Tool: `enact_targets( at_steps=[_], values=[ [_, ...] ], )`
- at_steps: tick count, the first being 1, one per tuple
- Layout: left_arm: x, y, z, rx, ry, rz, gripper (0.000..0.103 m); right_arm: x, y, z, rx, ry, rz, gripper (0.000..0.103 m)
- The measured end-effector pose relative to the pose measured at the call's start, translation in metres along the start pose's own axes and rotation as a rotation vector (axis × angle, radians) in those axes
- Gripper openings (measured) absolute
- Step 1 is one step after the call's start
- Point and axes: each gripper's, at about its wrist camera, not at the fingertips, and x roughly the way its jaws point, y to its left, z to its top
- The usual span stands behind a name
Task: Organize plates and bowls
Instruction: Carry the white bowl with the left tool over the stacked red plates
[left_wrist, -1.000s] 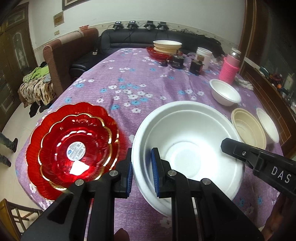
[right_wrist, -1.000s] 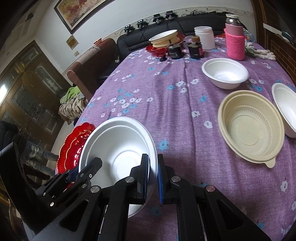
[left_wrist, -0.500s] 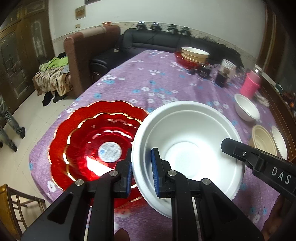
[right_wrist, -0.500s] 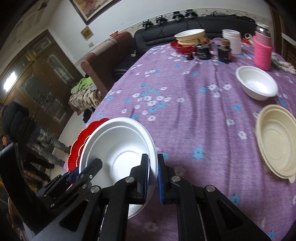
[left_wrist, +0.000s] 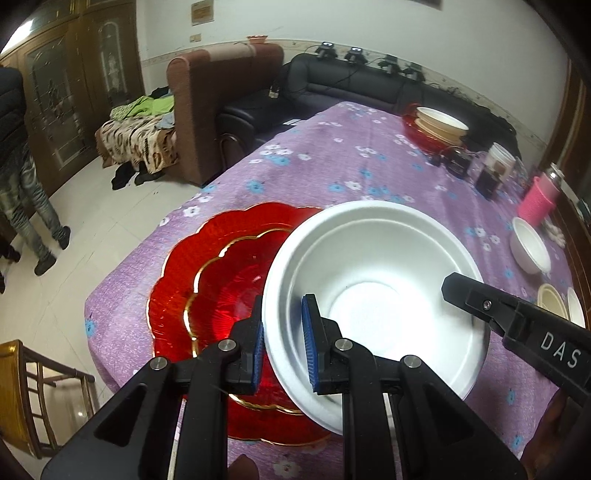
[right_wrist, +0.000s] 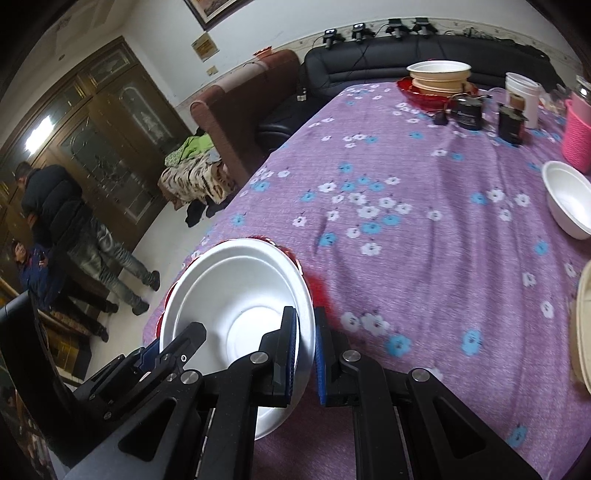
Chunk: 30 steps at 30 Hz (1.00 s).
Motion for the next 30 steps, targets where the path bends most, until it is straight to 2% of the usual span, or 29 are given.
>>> enact_targets(
  at_steps=[15,30],
  values=[
    [0.019,0.03,0.001,-0.06,0.034,0.045,0.016,0.041,0.024,0.007,-0.043,0.064,0.014,0.009],
    [0.031,0.037,-0.002,-0.066,0.062,0.069,0.016,0.065,0.029,0.006,-0.051,0.102,0.016,0.009]
  ],
)
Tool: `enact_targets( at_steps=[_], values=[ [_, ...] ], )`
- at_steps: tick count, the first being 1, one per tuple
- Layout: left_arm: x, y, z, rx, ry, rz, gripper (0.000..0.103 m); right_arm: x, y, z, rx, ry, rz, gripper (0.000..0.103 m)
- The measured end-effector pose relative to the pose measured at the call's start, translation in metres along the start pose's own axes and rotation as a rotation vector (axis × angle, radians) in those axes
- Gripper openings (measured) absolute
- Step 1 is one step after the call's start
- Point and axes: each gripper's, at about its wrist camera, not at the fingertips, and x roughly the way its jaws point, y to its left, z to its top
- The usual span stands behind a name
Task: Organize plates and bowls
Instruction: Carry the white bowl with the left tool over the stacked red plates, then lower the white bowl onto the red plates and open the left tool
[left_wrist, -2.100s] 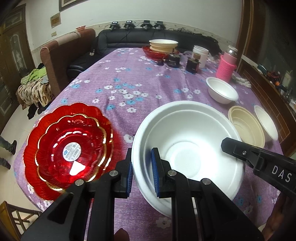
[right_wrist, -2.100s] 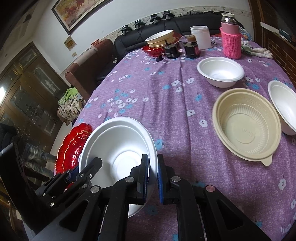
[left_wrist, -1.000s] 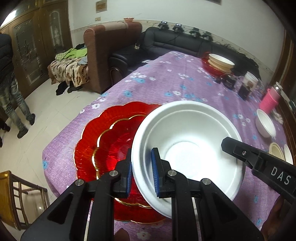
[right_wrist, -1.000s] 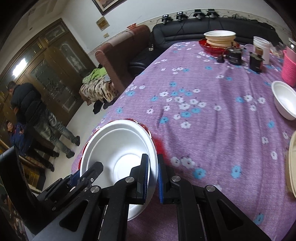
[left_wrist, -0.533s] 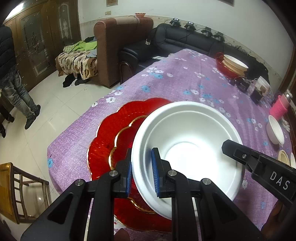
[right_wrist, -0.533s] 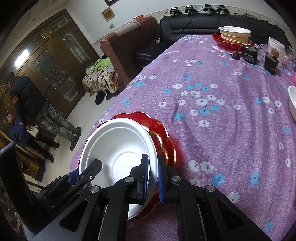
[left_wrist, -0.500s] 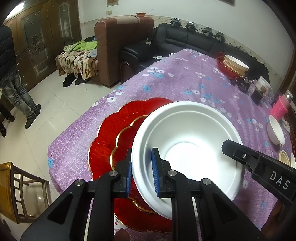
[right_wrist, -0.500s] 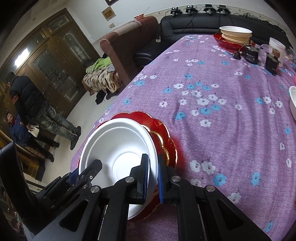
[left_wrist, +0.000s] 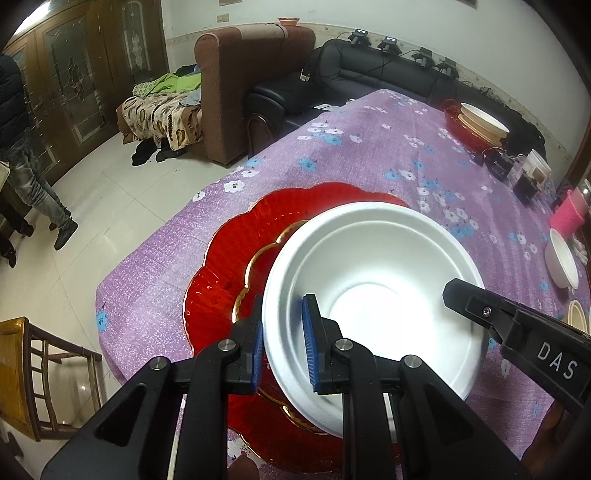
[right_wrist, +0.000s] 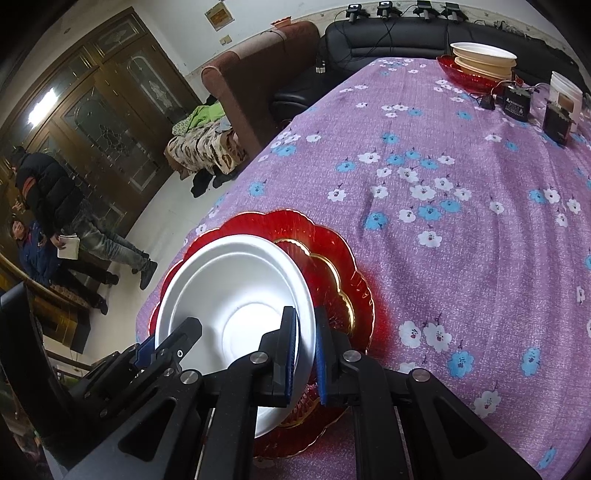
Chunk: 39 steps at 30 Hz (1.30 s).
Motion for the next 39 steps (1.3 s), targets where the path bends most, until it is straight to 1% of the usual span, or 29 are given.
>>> enact_targets(
  at_steps=[25,28,39],
  values=[
    [0.005,0.003,-0.002,0.001,0.014,0.01,0.016,0.012,-0.001,0.001,0.003,0.023,-0.001,0.01],
    [0.006,0.004,-0.003,0.002,0.016,0.012,0.016,0.013,-0.001,0.001,0.003,0.027,0.003,0.013],
    [0.006,0.006,-0.003,-0.004,0.016,0.015,0.016,0.016,-0.001,0.0,0.0,0.031,0.005,0.013]
  ],
)
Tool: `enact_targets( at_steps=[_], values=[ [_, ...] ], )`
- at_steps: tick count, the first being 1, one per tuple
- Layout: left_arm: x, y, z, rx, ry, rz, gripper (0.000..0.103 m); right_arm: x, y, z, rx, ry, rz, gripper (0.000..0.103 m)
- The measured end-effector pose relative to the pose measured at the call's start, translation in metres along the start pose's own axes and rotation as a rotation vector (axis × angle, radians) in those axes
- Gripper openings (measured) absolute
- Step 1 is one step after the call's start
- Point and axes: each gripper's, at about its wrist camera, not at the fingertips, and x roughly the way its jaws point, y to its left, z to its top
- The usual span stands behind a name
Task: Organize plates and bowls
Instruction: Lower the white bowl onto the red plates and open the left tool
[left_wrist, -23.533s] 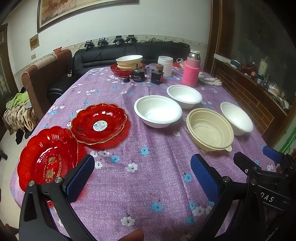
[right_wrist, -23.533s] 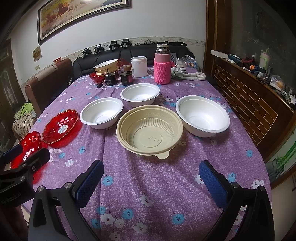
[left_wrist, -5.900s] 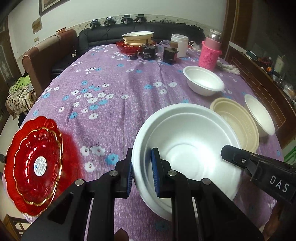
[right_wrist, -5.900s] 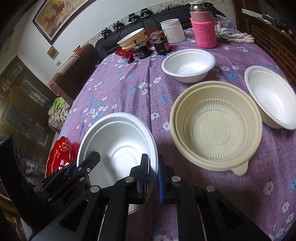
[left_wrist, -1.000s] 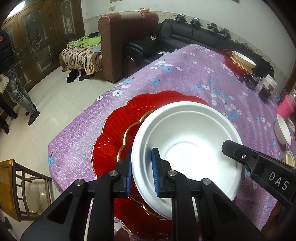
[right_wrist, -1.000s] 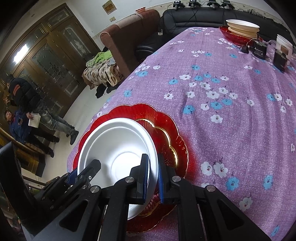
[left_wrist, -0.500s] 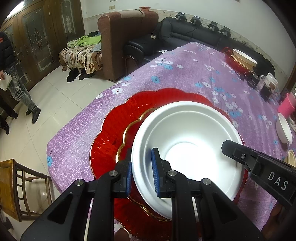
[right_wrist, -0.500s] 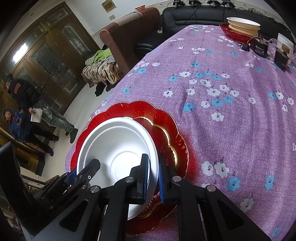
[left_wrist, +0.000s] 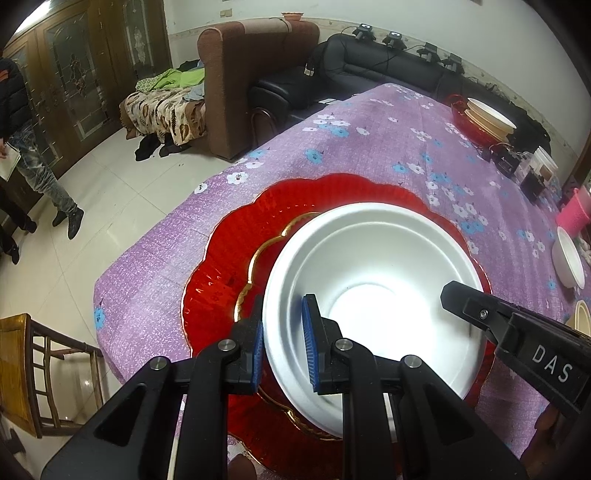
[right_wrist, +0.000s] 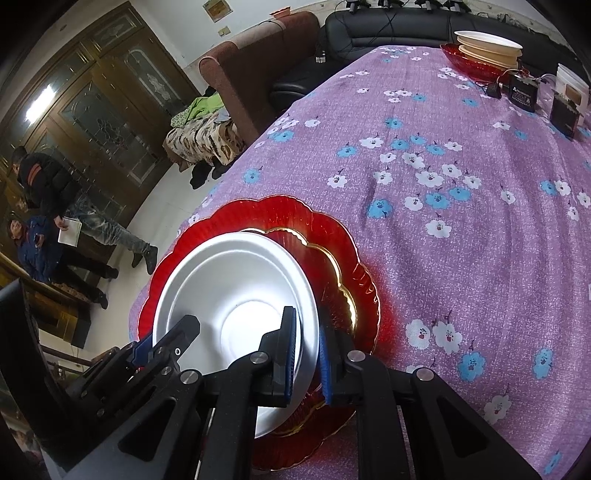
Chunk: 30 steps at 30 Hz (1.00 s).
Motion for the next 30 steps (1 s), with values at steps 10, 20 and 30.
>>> enact_targets(
  at_steps=[10,20,30],
  values=[
    [-0.004,0.001,0.001,-0.011,-0.006,0.01,0.016,-0.004,0.004,-0.003,-0.008,-0.005,-0.014,0.027],
    [-0.016,0.004,0.002,-0.035,-0.032,0.019,0.061,-0.018,0.0,-0.005,0.003,-0.031,0.0,0.04],
    [-0.038,-0.001,0.002,-0.029,-0.077,0.023,0.078,-0.043,-0.007,-0.013,0.046,-0.078,0.091,0.094]
  ],
)
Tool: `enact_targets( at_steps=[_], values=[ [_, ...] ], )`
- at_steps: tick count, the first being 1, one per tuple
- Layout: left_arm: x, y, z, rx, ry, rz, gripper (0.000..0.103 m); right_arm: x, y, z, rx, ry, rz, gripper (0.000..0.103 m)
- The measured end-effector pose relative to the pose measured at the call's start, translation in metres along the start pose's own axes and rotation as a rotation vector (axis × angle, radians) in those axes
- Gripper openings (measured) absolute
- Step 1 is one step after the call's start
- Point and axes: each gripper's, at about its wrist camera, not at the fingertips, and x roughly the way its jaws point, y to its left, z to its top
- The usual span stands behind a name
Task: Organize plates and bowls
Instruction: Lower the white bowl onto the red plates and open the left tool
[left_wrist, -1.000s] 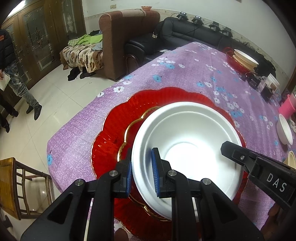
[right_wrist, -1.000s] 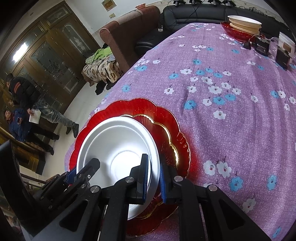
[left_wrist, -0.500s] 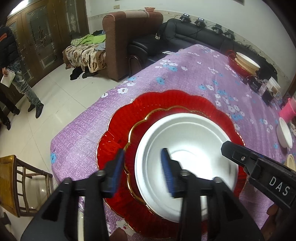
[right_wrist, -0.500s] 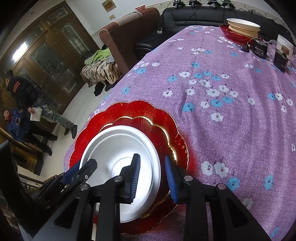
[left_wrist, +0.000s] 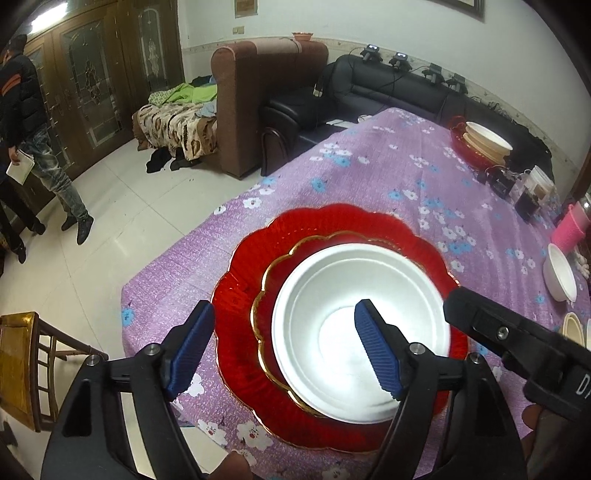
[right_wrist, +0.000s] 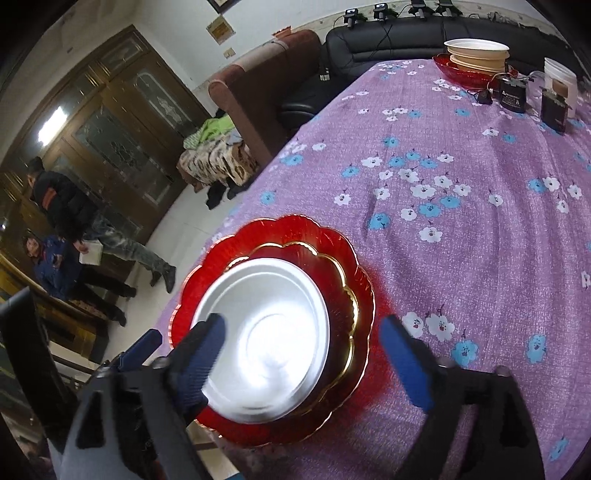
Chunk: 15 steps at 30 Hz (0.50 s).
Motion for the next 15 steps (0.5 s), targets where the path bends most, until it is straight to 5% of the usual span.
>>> enact_targets(
  at_steps=[3,15],
  values=[
    [-0.008,-0.004,0.0,0.013,-0.017,-0.004,0.078,-0.009,-0.004,-0.001,0.008,-0.014,0.003,0.103],
    [-0.028,-0.058,-0.004,0.124,-0.051,-0.084,0.079,-0.075,-0.05,-0.02,0.076,-0.137,-0.083,0.102]
  ],
)
